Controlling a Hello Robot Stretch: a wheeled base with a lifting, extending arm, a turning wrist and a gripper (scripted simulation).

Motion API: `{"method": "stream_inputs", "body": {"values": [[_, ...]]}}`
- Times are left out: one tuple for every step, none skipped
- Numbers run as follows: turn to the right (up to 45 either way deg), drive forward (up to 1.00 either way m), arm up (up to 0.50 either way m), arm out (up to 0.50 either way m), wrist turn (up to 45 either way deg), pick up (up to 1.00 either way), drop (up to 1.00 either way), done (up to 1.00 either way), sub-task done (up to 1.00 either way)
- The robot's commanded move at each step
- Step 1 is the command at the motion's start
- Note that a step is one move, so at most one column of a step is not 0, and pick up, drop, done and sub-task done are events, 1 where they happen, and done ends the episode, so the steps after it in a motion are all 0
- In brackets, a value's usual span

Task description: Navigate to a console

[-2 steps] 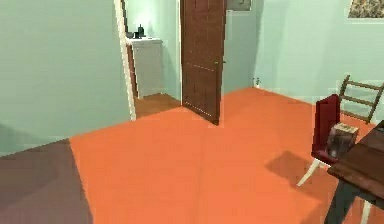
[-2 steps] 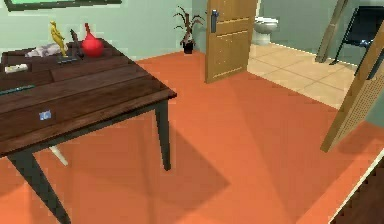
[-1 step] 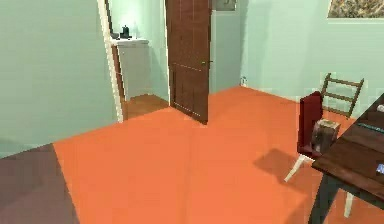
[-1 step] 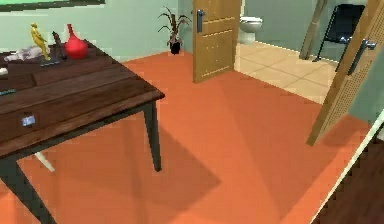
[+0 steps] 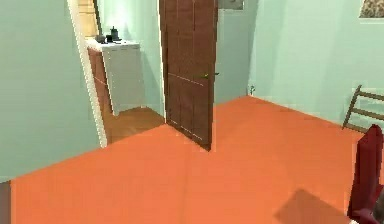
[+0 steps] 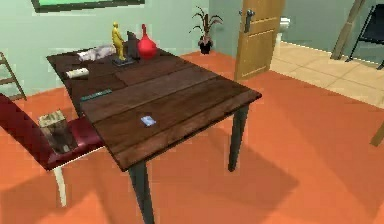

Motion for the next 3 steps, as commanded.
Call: {"method": "stream_inputs", "body": {"values": [[15.0,0.00,0.00,0.00,0.0,0.00,0.00,0.00,0.00],[0.0,0.80,0.00,0.00,0.0,0.00,0.00,0.00,0.00],[45.0,0.00,0.00,0.00,0.0,0.00,0.00,0.00,0.00]]}}
